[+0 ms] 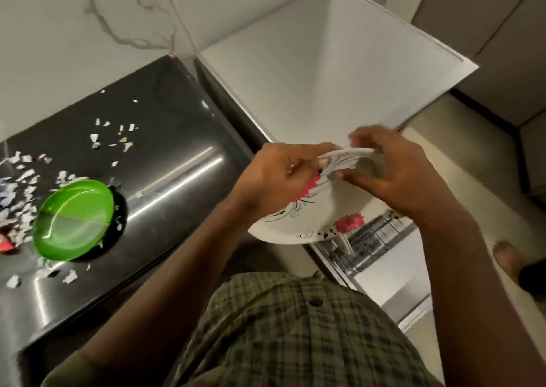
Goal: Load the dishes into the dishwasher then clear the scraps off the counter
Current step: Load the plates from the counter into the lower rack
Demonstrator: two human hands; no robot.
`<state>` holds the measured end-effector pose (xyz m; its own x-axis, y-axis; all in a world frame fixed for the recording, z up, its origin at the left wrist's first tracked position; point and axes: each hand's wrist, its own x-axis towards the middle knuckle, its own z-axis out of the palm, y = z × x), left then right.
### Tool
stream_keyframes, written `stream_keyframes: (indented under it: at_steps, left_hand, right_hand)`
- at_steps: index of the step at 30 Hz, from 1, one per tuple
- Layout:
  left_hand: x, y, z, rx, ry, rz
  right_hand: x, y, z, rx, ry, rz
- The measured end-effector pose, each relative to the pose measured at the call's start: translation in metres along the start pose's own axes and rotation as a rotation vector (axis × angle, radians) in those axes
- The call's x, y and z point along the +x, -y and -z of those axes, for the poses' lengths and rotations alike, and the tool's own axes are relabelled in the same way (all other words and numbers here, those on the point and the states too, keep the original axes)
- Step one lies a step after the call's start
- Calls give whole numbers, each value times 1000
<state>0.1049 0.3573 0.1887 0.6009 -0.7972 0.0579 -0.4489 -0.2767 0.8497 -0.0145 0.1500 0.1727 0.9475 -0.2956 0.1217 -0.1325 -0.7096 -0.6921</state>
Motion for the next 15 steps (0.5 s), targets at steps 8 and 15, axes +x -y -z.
stream_keyframes:
  at_steps: [8,15]
  left_hand:
    - [56,9,-80,51,292,51]
    - [83,68,-157,146,597,193]
  right_hand:
    - [-55,-76,32,138,10,-304]
    - [-117,-111,45,-38,-126,-583]
